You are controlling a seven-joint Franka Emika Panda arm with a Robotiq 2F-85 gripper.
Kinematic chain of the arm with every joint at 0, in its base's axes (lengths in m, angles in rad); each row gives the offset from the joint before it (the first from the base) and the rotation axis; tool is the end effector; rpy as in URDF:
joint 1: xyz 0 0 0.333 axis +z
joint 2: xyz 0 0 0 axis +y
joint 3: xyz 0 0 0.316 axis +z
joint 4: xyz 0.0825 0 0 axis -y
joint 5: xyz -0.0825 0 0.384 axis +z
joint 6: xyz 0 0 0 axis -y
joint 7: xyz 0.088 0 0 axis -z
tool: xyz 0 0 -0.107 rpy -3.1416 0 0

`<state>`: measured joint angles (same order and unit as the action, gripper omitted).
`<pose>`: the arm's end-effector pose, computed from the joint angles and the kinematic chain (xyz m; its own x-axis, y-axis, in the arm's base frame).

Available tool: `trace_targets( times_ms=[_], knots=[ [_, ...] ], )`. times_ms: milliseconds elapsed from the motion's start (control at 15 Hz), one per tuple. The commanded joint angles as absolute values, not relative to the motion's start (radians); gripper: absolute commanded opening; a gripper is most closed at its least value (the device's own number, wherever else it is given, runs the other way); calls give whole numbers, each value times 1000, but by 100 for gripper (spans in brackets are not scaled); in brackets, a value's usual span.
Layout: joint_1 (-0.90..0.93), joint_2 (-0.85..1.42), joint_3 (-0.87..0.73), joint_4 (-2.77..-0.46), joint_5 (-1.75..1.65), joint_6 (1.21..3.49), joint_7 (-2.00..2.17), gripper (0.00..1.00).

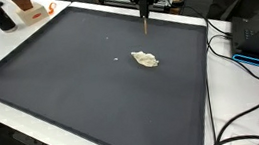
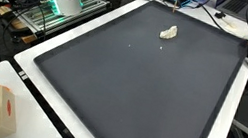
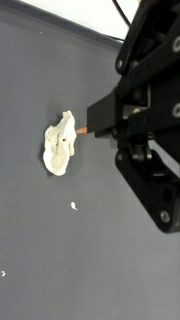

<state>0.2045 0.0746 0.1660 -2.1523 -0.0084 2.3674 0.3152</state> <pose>0.5247 0.2028 0.3800 0.9896 0.0557 0.1324 0.0627 -0.9968 -0.0491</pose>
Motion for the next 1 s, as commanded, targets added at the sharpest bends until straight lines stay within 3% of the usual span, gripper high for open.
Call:
trace_targets(
  times_ms=[0, 933],
  knots=[
    [218, 79, 156, -2146, -156, 2364, 496, 3],
    [274, 213, 146, -2031, -562, 2143, 1115, 3]
  ],
)
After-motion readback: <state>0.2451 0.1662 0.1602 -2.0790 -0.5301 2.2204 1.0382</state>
